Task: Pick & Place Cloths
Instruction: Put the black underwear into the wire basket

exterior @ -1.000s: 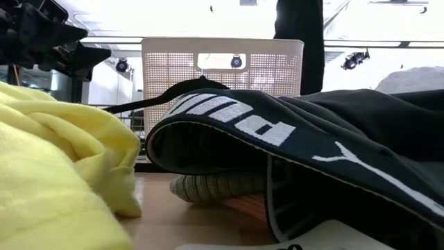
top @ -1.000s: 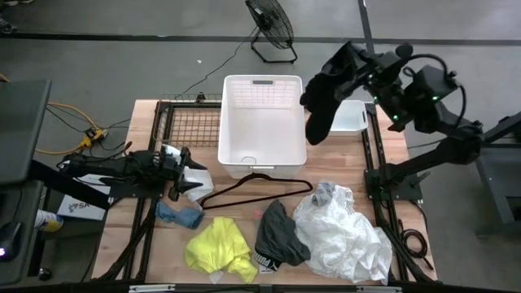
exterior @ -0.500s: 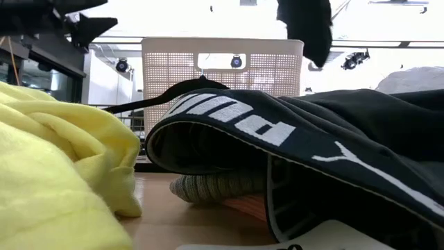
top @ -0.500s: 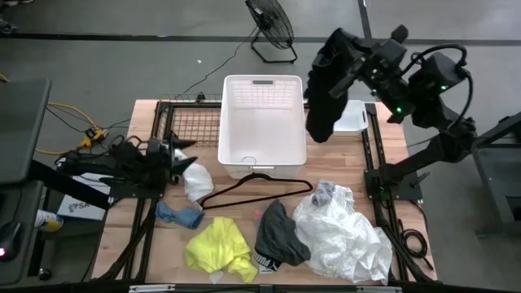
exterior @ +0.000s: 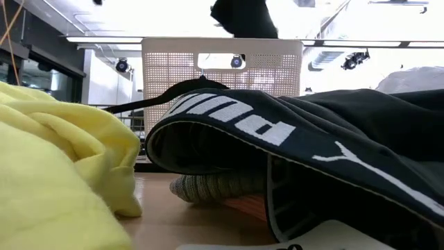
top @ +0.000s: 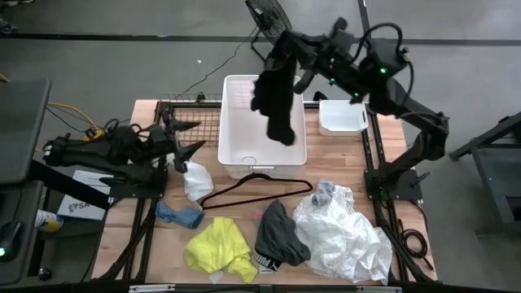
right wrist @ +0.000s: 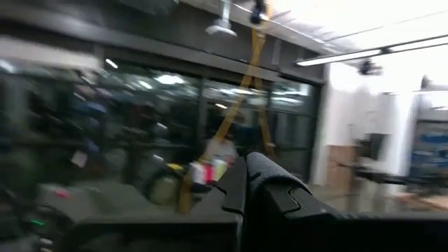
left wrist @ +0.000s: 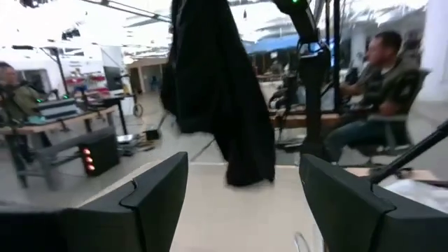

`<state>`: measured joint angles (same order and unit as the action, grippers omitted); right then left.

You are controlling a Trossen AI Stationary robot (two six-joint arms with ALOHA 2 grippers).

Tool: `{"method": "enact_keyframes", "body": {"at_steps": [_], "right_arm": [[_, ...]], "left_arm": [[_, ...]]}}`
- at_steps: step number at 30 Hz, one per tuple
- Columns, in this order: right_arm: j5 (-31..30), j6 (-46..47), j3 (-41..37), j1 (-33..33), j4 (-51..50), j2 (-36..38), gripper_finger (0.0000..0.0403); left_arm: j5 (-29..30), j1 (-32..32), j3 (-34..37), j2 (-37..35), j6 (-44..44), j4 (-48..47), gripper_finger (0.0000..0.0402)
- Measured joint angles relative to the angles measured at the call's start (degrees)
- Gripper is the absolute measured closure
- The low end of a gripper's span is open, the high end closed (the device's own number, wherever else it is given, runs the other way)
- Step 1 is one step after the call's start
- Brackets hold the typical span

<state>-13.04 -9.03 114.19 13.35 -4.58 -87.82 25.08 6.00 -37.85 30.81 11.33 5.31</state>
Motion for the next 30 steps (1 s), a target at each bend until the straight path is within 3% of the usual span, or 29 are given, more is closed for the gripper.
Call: {"method": "enact_keyframes", "body": {"at_steps": [7, 11, 17, 26, 30], "right_arm": [[16.8, 11.5, 0.0, 4.4, 7.9, -4.2, 0.0399], [21.7, 14.9, 0.0, 6.0, 11.6, -6.9, 0.0399], [27.0, 18.2, 0.0, 7.1, 12.5, -9.4, 0.0399], [32.1, 18.3, 0.0, 6.2, 12.0, -8.9, 0.0399], [33.0, 18.4, 0.0, 5.8, 11.1, -8.8, 0.0399]], "left_arm": [[5.8, 0.0, -10.7, 10.2, 6.9, 0.7, 0.0130], [6.0, 0.0, -15.8, 16.4, 10.9, 1.0, 0.0130], [13.0, -1.8, -23.4, 25.4, 16.7, 1.2, 0.0130], [12.6, -8.7, -29.7, 34.4, 15.8, 0.4, 0.0130], [6.4, -11.8, -30.6, 35.3, 10.7, 0.9, 0.0130]]}}
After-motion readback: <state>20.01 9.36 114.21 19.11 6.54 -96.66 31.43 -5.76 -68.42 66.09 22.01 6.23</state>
